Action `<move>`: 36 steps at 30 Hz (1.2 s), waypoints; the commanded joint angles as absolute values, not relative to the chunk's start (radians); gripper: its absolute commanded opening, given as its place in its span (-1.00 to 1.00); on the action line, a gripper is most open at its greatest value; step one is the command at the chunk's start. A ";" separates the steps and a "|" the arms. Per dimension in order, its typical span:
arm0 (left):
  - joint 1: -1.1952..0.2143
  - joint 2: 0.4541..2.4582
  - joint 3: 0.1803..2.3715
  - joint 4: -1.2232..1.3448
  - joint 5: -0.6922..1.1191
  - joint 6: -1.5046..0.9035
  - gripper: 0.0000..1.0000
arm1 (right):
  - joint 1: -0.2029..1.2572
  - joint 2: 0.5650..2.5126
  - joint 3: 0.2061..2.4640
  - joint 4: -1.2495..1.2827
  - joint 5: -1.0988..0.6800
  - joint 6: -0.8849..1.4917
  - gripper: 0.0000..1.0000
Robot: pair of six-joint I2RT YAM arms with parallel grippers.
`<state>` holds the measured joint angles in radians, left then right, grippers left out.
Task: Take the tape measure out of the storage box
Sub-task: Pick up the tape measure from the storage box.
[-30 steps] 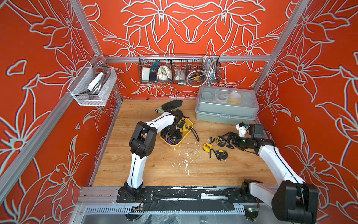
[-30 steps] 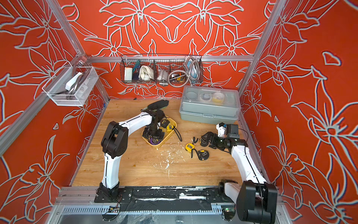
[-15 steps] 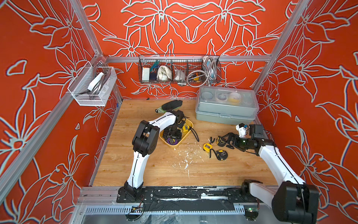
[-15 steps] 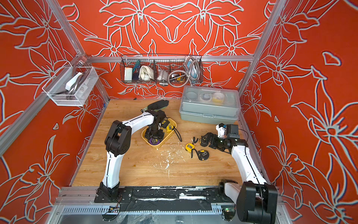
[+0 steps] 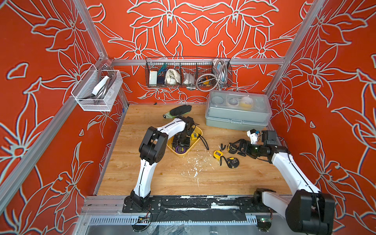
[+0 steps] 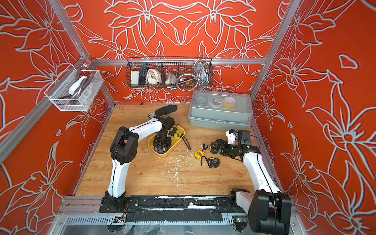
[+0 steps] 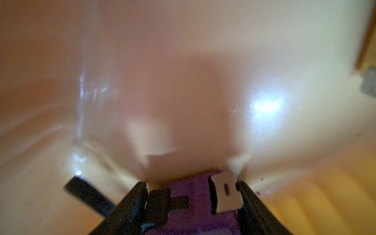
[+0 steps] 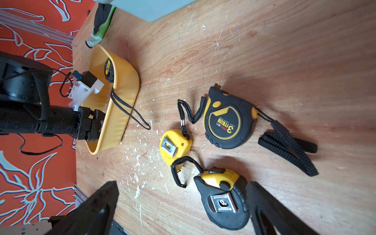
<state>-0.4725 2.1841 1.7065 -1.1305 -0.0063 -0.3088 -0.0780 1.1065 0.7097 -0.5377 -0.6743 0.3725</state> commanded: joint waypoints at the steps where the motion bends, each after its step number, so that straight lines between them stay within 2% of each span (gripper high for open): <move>1: -0.476 2.235 1.774 -1.177 -0.034 -0.316 -0.07 | -0.071 1.108 0.711 -0.531 -0.686 0.359 0.99; 7: -0.473 2.286 1.915 -1.205 -0.066 -0.308 -0.17 | -0.069 1.098 0.707 -0.537 -0.680 0.363 0.99; 11: -0.456 2.326 1.991 -1.218 -0.081 -0.303 -0.13 | -0.069 1.094 0.701 -0.529 -0.686 0.372 0.99; 14: -0.442 2.356 2.020 -1.231 -0.091 -0.294 0.16 | -0.066 1.098 0.703 -0.532 -0.692 0.373 0.99; 16: -0.439 2.362 2.013 -1.233 -0.104 -0.284 0.57 | -0.066 1.094 0.702 -0.534 -0.692 0.371 0.99; 18: -0.439 2.350 1.996 -1.233 -0.122 -0.284 0.87 | -0.065 1.091 0.700 -0.535 -0.691 0.370 0.99; 20: -0.437 2.326 1.967 -1.223 -0.130 -0.289 0.99 | -0.063 1.088 0.696 -0.534 -0.690 0.371 0.99; 27: -0.437 2.285 1.881 -1.201 -0.090 -0.326 0.98 | -0.058 1.101 0.690 -0.514 -0.689 0.379 0.99; 34: -0.437 2.296 1.859 -1.181 -0.059 -0.328 0.37 | -0.046 1.117 0.709 -0.503 -0.704 0.379 0.99; 36: -0.437 2.287 1.864 -1.180 -0.058 -0.321 0.13 | -0.043 1.122 0.712 -0.489 -0.731 0.380 0.99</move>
<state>-0.4438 2.2868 1.8820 -1.1786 -0.0605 -0.3122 -0.0525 1.1122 0.7017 -0.5121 -0.6899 0.3790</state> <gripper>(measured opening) 0.662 0.997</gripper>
